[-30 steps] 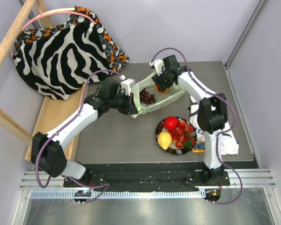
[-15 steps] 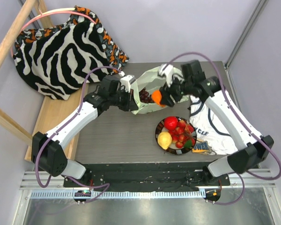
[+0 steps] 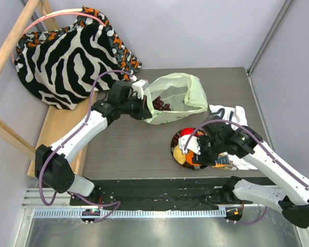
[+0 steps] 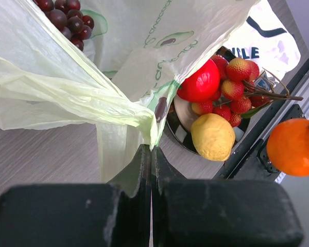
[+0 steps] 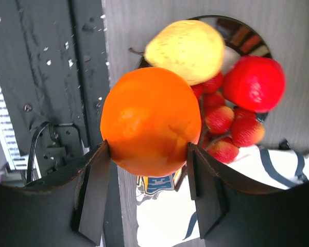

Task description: Take the fake fruits out of the plastic bag

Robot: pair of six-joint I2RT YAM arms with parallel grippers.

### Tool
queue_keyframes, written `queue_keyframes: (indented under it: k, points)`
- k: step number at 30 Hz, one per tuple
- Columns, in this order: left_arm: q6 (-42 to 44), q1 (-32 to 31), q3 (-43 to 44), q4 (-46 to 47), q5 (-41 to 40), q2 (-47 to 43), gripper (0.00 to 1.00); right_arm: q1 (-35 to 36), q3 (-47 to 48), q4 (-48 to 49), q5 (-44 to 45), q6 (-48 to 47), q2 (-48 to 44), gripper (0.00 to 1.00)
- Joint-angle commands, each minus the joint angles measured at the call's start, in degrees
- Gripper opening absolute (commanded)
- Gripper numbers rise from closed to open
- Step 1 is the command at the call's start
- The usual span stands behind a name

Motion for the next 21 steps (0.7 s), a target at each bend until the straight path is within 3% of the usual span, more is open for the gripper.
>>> queue_keyframes:
  k: [1,14,21]
  points:
    - [1.4,0.2,3.2,1.4,-0.6,1.1,0.00,5.3,-3.2,-0.3,1.6,-2.4,-0.3,0.28]
    - [2.4,0.1,4.3,-0.1,-0.6,1.8,0.00,8.6,-14.9,16.8,9.0,2.0,3.1,0.28]
    - [1.8,0.1,4.0,0.0,0.3,2.0,0.00,8.5,-18.4,20.6,11.1,2.9,4.2,0.30]
